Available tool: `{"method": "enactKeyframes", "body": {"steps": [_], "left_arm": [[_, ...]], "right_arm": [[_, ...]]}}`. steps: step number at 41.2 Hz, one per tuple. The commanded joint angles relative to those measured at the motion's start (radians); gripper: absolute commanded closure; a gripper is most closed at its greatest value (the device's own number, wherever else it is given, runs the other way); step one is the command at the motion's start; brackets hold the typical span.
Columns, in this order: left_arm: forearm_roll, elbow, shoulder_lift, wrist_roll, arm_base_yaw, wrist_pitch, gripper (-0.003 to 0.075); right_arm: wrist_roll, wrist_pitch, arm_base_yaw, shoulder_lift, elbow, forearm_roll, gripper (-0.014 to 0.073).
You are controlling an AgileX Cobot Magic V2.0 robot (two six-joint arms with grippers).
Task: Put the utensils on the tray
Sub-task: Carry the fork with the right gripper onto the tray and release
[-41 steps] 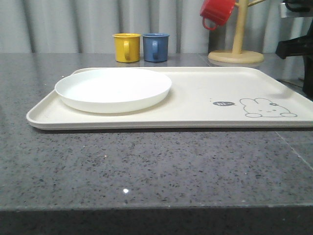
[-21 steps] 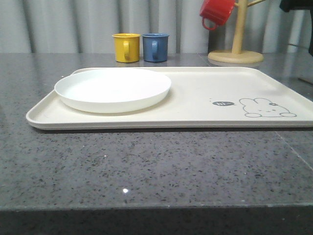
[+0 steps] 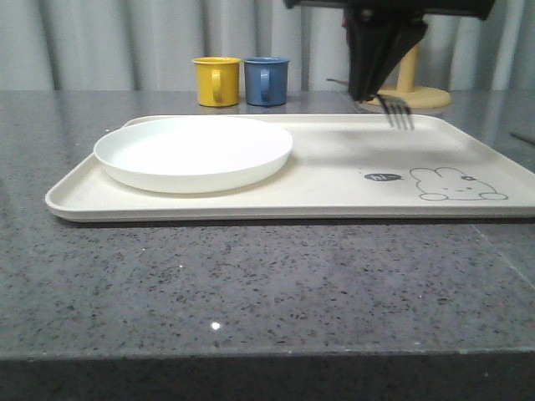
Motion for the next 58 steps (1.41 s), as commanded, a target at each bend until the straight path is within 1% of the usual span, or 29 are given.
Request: {"method": "enactKeyframes", "body": {"steps": [1, 14, 17, 20, 27, 30, 37, 40, 45, 58], "left_arm": [[-0.008, -0.028, 0.008, -0.008, -0.006, -0.084, 0.0733], [-0.008, -0.028, 0.008, -0.008, -0.006, -0.084, 0.0733], [-0.008, -0.028, 0.008, -0.008, -0.006, -0.084, 0.0733], [-0.008, -0.028, 0.008, -0.008, -0.006, -0.084, 0.0733], [-0.008, -0.028, 0.008, -0.008, -0.006, -0.084, 0.0733], [-0.008, -0.028, 0.008, -0.008, -0.006, -0.084, 0.0733], [-0.008, -0.028, 0.008, -0.008, -0.006, -0.084, 0.0733], [-0.008, -0.028, 0.008, -0.008, -0.006, -0.084, 0.0733], [-0.008, -0.028, 0.008, -0.008, -0.006, -0.084, 0.0733], [-0.008, -0.028, 0.008, -0.008, -0.006, -0.084, 0.0733]], "right_arm": [[0.056, -0.023, 0.010, -0.001, -0.059, -0.019, 0.0685], [0.098, -0.030, 0.010, 0.085, -0.074, -0.014, 0.0683], [0.098, -0.023, 0.010, 0.093, -0.074, -0.011, 0.0671], [0.098, -0.012, 0.010, 0.097, -0.074, -0.006, 0.0620], [0.098, -0.011, 0.010, 0.096, -0.078, 0.004, 0.0448], [0.098, -0.012, 0.010, 0.087, -0.078, 0.004, 0.0392], [0.097, -0.015, 0.002, 0.026, -0.078, -0.041, 0.0323], [0.082, -0.009, -0.020, -0.013, -0.078, -0.062, 0.0318], [-0.021, 0.023, -0.089, -0.073, -0.078, -0.062, 0.0318], [-0.252, 0.116, -0.344, -0.158, -0.072, -0.042, 0.0318]]}}
